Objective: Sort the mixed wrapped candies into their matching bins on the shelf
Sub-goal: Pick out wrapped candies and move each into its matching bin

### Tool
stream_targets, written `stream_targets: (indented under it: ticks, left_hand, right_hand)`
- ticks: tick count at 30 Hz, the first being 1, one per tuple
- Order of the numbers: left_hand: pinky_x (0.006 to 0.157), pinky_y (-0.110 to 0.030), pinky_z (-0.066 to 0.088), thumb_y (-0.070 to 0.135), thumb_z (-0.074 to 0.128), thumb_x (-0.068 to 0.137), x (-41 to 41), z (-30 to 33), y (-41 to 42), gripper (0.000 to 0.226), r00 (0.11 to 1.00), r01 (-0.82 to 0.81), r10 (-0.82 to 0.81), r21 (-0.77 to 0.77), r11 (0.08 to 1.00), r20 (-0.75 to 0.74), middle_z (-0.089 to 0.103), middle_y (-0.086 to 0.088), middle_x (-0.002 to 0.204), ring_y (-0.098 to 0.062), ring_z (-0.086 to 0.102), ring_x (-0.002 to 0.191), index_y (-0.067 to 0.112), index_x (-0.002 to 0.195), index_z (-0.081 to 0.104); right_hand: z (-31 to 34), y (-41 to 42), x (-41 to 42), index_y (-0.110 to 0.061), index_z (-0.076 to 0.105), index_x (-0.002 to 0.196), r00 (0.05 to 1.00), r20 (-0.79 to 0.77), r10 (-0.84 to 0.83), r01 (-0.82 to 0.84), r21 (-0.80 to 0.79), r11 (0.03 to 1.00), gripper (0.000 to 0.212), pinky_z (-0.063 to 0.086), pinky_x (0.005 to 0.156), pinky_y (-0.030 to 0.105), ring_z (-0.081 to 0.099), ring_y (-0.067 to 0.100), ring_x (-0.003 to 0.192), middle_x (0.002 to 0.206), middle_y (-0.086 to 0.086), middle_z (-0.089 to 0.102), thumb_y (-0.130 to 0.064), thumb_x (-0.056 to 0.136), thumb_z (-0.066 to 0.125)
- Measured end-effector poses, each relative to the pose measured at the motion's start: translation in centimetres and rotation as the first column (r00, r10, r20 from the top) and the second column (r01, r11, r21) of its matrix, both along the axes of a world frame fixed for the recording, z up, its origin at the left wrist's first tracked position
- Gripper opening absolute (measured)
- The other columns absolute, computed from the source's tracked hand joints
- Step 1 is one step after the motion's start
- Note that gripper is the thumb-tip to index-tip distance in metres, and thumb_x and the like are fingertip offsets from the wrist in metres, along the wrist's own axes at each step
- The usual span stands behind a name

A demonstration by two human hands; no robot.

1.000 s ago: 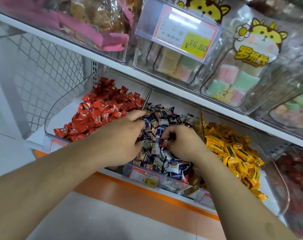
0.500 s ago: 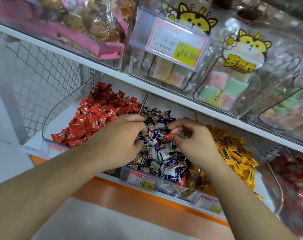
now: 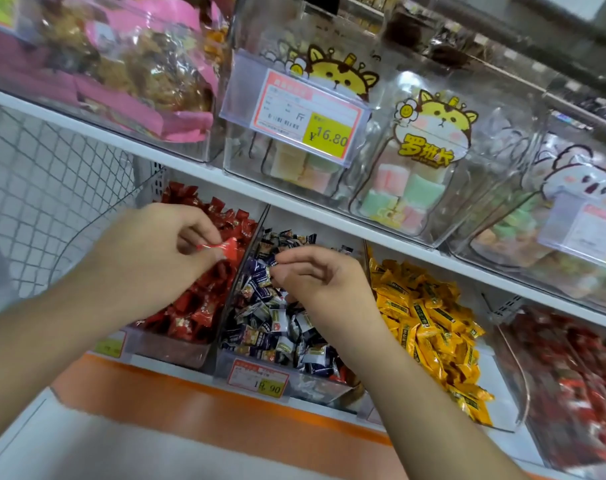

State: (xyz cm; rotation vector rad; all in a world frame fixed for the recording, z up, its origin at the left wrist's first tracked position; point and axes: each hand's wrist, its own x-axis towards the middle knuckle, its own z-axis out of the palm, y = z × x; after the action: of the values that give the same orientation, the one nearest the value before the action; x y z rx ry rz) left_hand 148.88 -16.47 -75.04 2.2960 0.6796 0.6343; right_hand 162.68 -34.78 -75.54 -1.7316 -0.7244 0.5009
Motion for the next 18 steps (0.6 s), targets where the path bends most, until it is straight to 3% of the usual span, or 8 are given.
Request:
stream_targets:
  ticks: [2, 4, 6, 8, 11, 14, 18]
  left_hand:
    - [0.062, -0.029, 0.049, 0.038, 0.076, 0.088, -0.5, -0.4, 1.4, 0.011, 0.988, -0.102, 0.115, 0.126, 0.987, -0.102, 0.07, 0.013, 0.095, -0.008, 0.063, 0.072, 0.038, 0.092, 0.065]
    - [0.074, -0.033, 0.046, 0.041, 0.074, 0.088, -0.5, -1.0, 1.9, 0.024, 0.977, -0.109, 0.141, 0.193, 0.975, -0.16, 0.065, 0.006, 0.118, -0.011, 0.053, 0.087, 0.039, 0.11, 0.063]
    - [0.082, -0.03, 0.04, 0.04, 0.071, 0.092, -0.5, -1.1, 1.3, 0.034, 0.982, -0.02, 0.054, 0.184, 0.983, -0.18, 0.059, 0.012, 0.132, -0.006, 0.045, 0.098, 0.04, 0.125, 0.061]
    - [0.094, -0.026, 0.041, 0.042, 0.066, 0.095, -0.4, -1.3, 0.4, 0.043, 0.977, 0.126, -0.092, 0.174, 0.977, -0.19, 0.052, 0.022, 0.144, -0.001, 0.048, 0.108, 0.044, 0.137, 0.055]
    - [0.119, -0.029, 0.033, 0.052, 0.054, 0.099, 0.1, -1.8, -1.0, 0.057, 0.929, 0.292, -0.234, 0.177, 0.94, -0.286, 0.034, 0.031, 0.155, 0.0, 0.042, 0.139, 0.048, 0.153, 0.036]
    - [0.119, -0.021, 0.023, 0.052, 0.052, 0.101, 0.6, -2.2, -1.4, 0.061, 0.905, 0.339, -0.268, 0.179, 0.924, -0.332, 0.024, 0.034, 0.155, 0.002, 0.03, 0.148, 0.049, 0.157, 0.028]
    - [0.113, -0.024, 0.035, 0.053, 0.061, 0.097, 0.4, -2.5, -0.5, 0.061, 0.913, 0.328, -0.271, 0.155, 0.932, -0.304, 0.034, 0.033, 0.154, -0.002, 0.046, 0.139, 0.054, 0.152, 0.036]
  right_hand:
    - [-0.4, 0.0, 0.3, -0.018, 0.075, 0.104, 0.999, 0.051, -0.014, 0.017, -0.059, 0.998, 0.01, 0.058, 0.075, 0.028, 0.07, 0.033, 0.09, 0.098, 0.015, 0.075, -0.013, 0.096, 0.072]
    - [-0.9, -0.1, 0.8, -0.02, 0.074, 0.106, 0.99, 0.142, -0.006, 0.024, -0.127, 0.992, 0.012, 0.061, 0.08, 0.03, 0.072, 0.019, 0.09, 0.098, 0.004, 0.075, -0.014, 0.098, 0.068]
    - [-1.1, -0.2, 1.1, -0.022, 0.072, 0.111, 0.97, 0.242, 0.001, 0.049, -0.201, 0.978, 0.016, 0.057, 0.085, 0.024, 0.069, 0.004, 0.095, 0.102, -0.006, 0.073, -0.014, 0.1, 0.064]
    - [-1.1, -0.2, 1.2, -0.027, 0.066, 0.124, 0.935, 0.352, 0.05, 0.069, -0.316, 0.946, 0.025, 0.052, 0.096, 0.021, 0.063, 0.0, 0.108, 0.118, -0.013, 0.069, -0.02, 0.101, 0.063]
    - [-1.8, 0.3, 0.7, -0.034, 0.043, 0.153, 0.77, 0.542, 0.337, -0.01, -0.517, 0.856, 0.053, 0.035, 0.115, 0.023, 0.04, 0.004, 0.141, 0.155, -0.017, 0.044, -0.035, 0.103, 0.06]
    - [-3.5, 1.0, 0.2, -0.037, 0.035, 0.158, 0.703, 0.468, 0.535, -0.112, -0.671, 0.733, 0.061, 0.032, 0.122, 0.034, 0.027, 0.009, 0.151, 0.165, -0.019, 0.026, -0.046, 0.102, 0.057]
    - [-3.7, 0.7, 0.8, -0.045, 0.049, 0.148, 0.665, 0.436, 0.606, -0.092, -0.758, 0.646, 0.05, 0.042, 0.114, 0.039, 0.038, 0.01, 0.145, 0.161, -0.025, 0.031, -0.05, 0.1, 0.059]
